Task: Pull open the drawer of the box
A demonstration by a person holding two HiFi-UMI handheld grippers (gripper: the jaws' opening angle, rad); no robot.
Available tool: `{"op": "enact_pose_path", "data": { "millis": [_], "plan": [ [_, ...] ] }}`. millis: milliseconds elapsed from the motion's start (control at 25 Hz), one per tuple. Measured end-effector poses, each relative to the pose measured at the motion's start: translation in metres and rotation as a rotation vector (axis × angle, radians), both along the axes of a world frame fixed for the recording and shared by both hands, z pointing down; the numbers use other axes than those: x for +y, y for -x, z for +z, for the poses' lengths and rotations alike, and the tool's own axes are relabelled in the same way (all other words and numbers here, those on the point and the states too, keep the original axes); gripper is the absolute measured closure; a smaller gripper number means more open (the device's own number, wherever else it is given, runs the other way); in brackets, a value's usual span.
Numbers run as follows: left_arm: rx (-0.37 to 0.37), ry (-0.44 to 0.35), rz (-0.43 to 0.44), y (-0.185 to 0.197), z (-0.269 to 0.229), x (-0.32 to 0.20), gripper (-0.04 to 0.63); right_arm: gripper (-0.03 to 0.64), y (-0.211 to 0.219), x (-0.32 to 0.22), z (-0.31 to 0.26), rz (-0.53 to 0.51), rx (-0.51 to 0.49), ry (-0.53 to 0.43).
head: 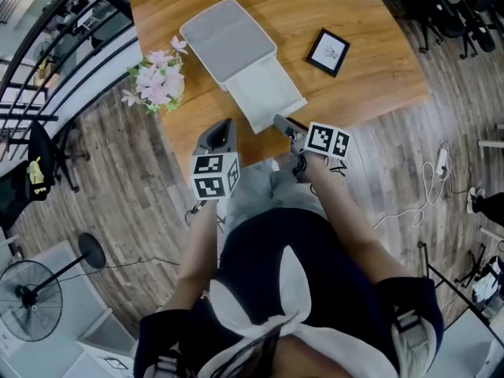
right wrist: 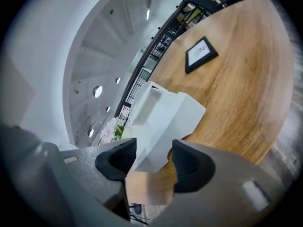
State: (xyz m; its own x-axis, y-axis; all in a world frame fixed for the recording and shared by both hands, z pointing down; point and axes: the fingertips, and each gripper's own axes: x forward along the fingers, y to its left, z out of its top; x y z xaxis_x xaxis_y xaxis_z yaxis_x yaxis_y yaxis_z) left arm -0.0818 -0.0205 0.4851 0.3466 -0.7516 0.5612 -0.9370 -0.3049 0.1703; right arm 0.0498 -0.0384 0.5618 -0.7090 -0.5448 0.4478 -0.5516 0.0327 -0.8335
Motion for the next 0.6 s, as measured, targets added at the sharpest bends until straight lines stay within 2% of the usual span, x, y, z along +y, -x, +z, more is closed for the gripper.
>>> {"op": "enact_pose_path", "data": {
  "millis": [240, 480, 600],
  "plan": [
    [0.01, -0.016, 0.009, -0.003, -0.009, -0.008, 0.577, 0.394, -0.004, -0.009, -0.035, -0.046, 0.152, -0.185],
    [0.028, -0.036, 0.035, -0.014, -0.023, -0.013, 0.577, 0.43, 0.002, -0.023, -0.081, -0.095, 0.301, -0.454],
    [0.035, -0.06, 0.05, -0.02, -0.033, -0.018, 0.577, 0.44, 0.007, -0.026, -0.1, -0.119, 0.345, -0.556]
  ]
}}
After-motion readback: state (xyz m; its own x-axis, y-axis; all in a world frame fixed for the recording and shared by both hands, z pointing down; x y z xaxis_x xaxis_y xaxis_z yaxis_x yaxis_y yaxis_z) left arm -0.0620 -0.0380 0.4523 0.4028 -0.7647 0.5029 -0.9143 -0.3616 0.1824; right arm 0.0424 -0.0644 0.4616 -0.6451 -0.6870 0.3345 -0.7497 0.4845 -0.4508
